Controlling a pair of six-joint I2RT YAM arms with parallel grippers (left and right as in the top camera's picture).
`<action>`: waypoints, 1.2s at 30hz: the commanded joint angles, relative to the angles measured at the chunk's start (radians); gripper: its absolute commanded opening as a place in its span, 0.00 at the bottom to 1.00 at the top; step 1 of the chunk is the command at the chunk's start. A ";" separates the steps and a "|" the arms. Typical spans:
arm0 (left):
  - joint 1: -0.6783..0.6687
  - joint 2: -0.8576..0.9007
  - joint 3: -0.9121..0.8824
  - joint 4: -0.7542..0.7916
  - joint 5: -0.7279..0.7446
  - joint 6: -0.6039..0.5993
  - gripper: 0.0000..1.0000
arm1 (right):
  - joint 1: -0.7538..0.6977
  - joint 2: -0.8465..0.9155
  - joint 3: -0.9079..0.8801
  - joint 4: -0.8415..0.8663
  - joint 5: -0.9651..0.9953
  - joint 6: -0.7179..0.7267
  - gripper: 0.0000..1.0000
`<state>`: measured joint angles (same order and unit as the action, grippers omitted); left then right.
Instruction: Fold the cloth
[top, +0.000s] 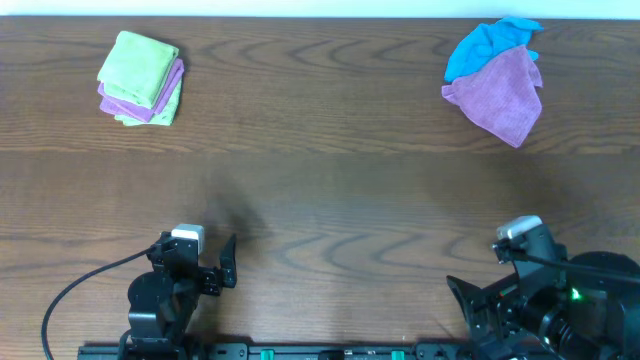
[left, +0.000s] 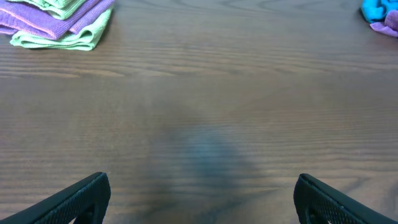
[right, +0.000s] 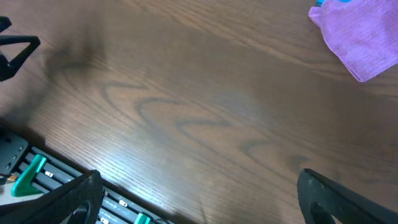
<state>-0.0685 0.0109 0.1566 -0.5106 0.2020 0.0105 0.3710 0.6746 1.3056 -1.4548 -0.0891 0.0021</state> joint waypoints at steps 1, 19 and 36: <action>-0.003 -0.007 -0.016 0.003 -0.011 -0.007 0.95 | 0.009 -0.001 -0.002 -0.002 0.007 -0.011 0.99; -0.003 -0.007 -0.016 0.003 -0.011 -0.007 0.95 | 0.009 -0.003 -0.002 0.002 0.044 -0.044 0.99; -0.003 -0.007 -0.016 0.003 -0.011 -0.007 0.95 | -0.222 -0.340 -0.262 0.332 0.151 -0.108 0.99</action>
<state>-0.0685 0.0109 0.1566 -0.5095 0.2020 0.0105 0.1753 0.4076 1.1545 -1.1576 0.0635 -0.0883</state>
